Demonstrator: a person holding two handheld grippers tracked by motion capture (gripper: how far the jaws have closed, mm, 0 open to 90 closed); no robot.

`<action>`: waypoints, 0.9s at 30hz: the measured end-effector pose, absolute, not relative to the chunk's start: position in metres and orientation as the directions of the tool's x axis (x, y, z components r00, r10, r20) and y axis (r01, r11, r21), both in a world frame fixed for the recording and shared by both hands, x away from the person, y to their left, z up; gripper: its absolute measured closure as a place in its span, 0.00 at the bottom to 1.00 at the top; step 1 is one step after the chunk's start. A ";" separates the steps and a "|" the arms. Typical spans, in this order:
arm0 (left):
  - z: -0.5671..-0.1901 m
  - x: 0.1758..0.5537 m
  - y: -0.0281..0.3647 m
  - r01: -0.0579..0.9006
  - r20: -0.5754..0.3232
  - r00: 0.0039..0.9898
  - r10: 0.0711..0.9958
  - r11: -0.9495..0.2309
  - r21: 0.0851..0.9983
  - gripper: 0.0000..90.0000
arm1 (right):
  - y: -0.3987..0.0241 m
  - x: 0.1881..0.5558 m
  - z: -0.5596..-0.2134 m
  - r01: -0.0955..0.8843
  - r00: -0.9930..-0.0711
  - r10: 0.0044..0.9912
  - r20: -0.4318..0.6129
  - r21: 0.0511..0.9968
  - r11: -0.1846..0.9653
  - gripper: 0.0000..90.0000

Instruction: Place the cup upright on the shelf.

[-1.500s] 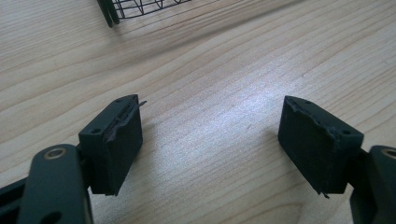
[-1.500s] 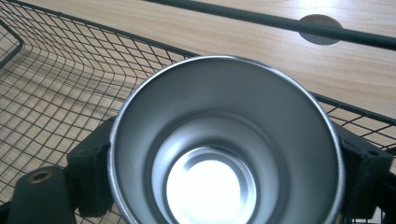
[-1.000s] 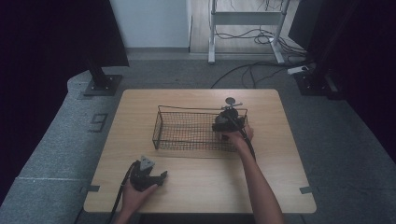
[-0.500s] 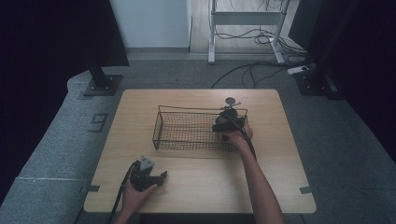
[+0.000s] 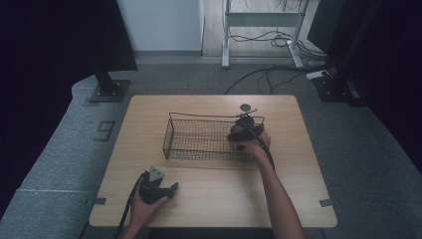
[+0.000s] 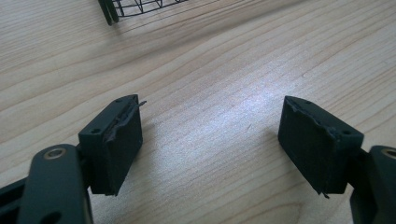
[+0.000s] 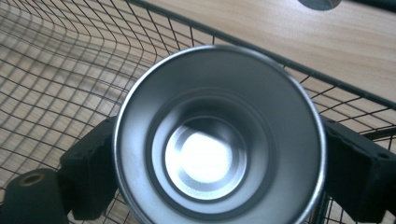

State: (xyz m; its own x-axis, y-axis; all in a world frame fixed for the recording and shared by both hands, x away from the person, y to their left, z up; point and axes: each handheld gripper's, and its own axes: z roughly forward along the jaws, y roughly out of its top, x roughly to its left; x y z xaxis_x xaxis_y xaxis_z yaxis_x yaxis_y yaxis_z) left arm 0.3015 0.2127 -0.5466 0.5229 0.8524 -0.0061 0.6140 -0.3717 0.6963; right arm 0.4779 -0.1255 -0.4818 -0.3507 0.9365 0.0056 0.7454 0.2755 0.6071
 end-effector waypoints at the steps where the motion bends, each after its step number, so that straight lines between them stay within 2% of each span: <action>1: -0.547 0.301 0.213 0.614 -0.006 0.523 0.852 -0.372 0.696 0.24 | -0.126 0.478 -0.481 0.741 -0.352 0.936 0.008 0.613 0.273 0.10; 9: -0.547 0.301 0.213 0.614 -0.006 0.523 0.852 -0.371 0.696 0.24 | -0.130 0.471 -0.470 0.711 -0.336 0.941 0.028 0.663 0.234 0.06; 16: -0.547 0.301 0.213 0.614 -0.006 0.523 0.852 -0.372 0.696 0.24 | -0.141 0.458 -0.457 0.662 -0.318 0.947 0.047 0.726 0.186 0.06; 27: -0.546 0.301 0.213 0.615 -0.005 0.523 0.852 -0.373 0.695 0.24 | -0.158 0.421 -0.446 0.591 -0.341 0.938 0.066 0.791 0.160 0.10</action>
State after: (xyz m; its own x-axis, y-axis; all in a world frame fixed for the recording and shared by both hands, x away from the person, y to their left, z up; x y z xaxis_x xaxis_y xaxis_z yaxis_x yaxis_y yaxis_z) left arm 0.3014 0.2127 -0.5464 0.5231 0.8523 -0.0053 0.6147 -0.3730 0.6950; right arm 0.4211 -0.1584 -0.4458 -0.3414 0.9376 0.0657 0.5910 0.1597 0.7907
